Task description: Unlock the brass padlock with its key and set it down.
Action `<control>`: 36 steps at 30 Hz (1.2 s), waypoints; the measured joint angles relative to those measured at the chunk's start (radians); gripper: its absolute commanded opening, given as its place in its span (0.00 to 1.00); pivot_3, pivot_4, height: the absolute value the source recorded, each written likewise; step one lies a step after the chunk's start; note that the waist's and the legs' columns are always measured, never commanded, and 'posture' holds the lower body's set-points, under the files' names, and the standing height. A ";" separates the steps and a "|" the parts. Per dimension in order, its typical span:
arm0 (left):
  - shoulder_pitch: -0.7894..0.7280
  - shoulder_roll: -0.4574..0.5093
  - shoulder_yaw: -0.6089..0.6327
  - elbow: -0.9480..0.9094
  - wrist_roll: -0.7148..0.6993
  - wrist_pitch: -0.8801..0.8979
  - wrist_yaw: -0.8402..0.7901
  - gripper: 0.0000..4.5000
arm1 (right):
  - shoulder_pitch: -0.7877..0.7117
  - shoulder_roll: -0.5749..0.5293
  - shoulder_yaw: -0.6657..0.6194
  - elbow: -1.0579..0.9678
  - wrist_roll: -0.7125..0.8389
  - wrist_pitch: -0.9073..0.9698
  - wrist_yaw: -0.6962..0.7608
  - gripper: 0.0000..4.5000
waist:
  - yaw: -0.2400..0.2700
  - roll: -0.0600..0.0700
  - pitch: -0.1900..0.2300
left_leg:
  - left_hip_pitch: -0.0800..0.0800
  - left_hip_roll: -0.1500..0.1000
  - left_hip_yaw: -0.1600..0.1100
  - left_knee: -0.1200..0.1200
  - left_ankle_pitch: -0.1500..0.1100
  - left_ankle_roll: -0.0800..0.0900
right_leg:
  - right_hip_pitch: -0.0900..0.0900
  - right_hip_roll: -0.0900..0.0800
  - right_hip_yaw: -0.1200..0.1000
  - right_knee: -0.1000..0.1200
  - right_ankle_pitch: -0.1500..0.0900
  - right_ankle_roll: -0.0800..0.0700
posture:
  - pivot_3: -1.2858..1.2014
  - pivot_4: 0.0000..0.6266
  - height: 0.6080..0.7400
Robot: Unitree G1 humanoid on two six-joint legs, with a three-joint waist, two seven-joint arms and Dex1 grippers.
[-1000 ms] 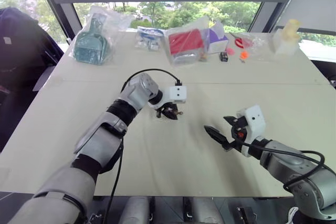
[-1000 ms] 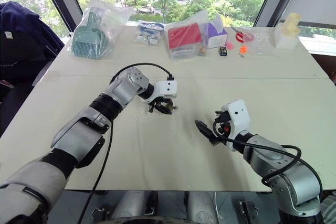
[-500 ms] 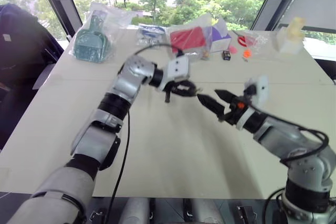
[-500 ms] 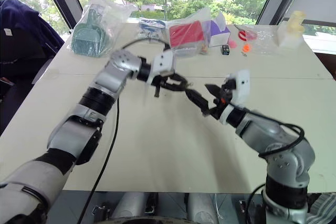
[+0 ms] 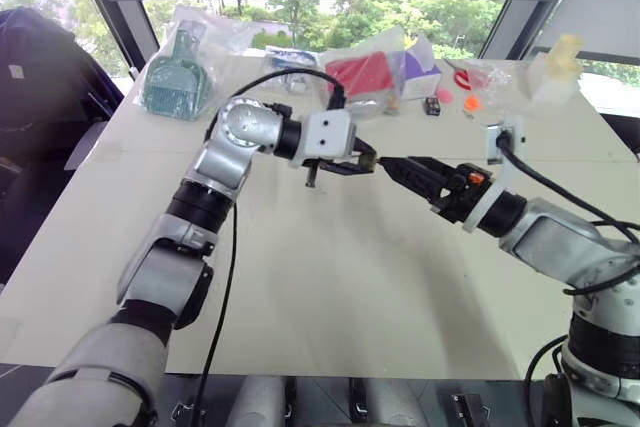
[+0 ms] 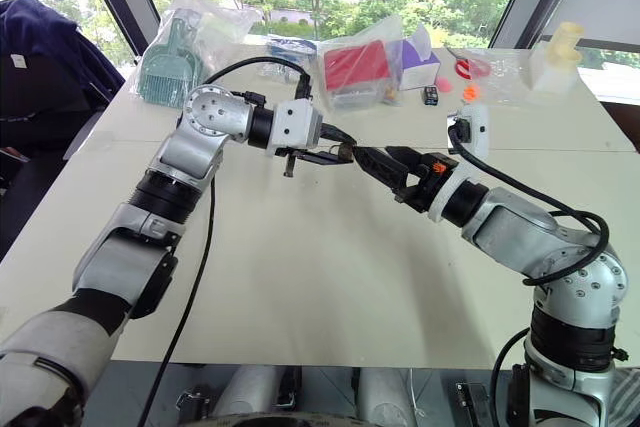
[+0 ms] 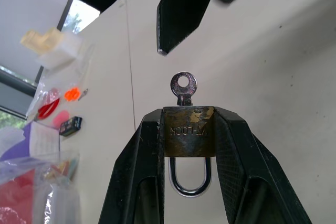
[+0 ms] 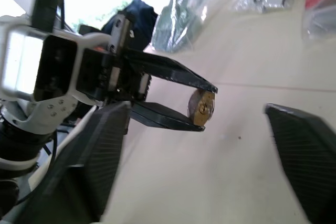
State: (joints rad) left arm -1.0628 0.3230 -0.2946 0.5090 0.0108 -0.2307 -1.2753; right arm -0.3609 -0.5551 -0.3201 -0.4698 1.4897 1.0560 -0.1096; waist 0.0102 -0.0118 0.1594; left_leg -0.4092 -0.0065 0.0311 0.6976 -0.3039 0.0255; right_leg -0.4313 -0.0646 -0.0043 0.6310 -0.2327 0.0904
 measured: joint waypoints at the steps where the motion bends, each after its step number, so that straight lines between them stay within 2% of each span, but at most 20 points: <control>1: 0.000 0.000 -0.001 0.000 -0.001 -0.001 -0.001 0.16 | 0.001 0.000 0.003 0.006 0.004 -0.006 -0.008 0.49 | 0.000 0.000 0.000 | 0.000 0.000 0.000 0.000 0.000 0.000 | 0.000 0.000 0.000 0.000 0.000 0.000 | 0.52 0.24 1.00; 3: 0.000 0.000 -0.003 -0.002 -0.003 -0.002 -0.008 0.16 | 0.003 -0.003 0.009 0.018 0.011 -0.022 -0.024 0.25 | 0.000 0.000 0.000 | 0.000 0.000 0.000 0.000 0.000 0.000 | 0.000 0.000 0.000 0.000 0.000 0.000 | 0.52 0.24 1.00; 5: 0.000 0.000 -0.003 -0.005 -0.009 -0.003 -0.012 0.16 | 0.005 -0.009 0.021 0.024 0.018 -0.033 -0.034 0.05 | 0.000 0.000 0.000 | 0.000 0.000 0.000 0.000 0.000 0.000 | 0.000 0.001 0.000 0.000 0.000 0.000 | 0.52 0.24 1.00; 6: 0.000 0.000 -0.003 -0.007 -0.015 -0.004 -0.013 0.16 | 0.006 -0.009 0.026 0.024 0.022 -0.039 -0.039 0.02 | 0.000 0.000 0.000 | 0.000 0.000 0.000 0.000 0.000 0.000 | 0.000 0.001 0.000 0.000 0.000 0.000 | 0.52 0.24 1.00; 12: 0.001 0.000 -0.004 -0.041 -0.024 -0.022 -0.023 0.16 | 0.006 -0.010 0.054 0.037 0.028 -0.066 -0.061 0.02 | 0.000 0.000 0.000 | 0.000 0.000 0.000 0.000 0.000 0.000 | 0.000 0.001 0.000 0.000 0.000 0.000 | 0.52 0.24 1.00; 15: 0.001 0.001 -0.005 -0.038 -0.023 -0.026 -0.021 0.16 | 0.006 -0.010 0.066 0.037 0.029 -0.084 -0.061 0.21 | 0.000 0.000 0.000 | 0.000 0.000 0.000 0.000 0.000 0.000 | 0.000 0.001 0.000 0.000 0.000 0.000 | 0.52 0.24 1.00; 21: 0.001 0.022 0.004 -0.033 -0.030 -0.044 -0.019 0.16 | 0.026 -0.014 0.057 0.053 0.028 -0.122 -0.095 0.84 | 0.001 0.000 0.000 | 0.000 0.000 0.000 0.000 0.000 0.000 | 0.000 0.002 0.000 0.000 0.000 0.000 | 0.52 0.24 1.00; 36: -0.005 0.015 -0.006 0.022 -0.011 -0.081 0.006 0.16 | 0.031 -0.010 0.100 0.028 0.096 -0.180 -0.081 0.84 | 0.001 0.000 0.000 | 0.000 0.000 0.000 0.000 0.000 0.000 | 0.000 0.002 0.000 0.000 0.000 0.001 | 0.52 0.24 1.00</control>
State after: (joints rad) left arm -1.0677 0.3385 -0.3006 0.5314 0.0003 -0.3117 -1.2693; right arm -0.3298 -0.5655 -0.2204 -0.4419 1.5861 0.8757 -0.1905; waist 0.0112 -0.0118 0.1594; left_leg -0.4093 -0.0065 0.0311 0.6979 -0.3039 0.0257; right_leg -0.4310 -0.0627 -0.0046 0.6308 -0.2325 0.0910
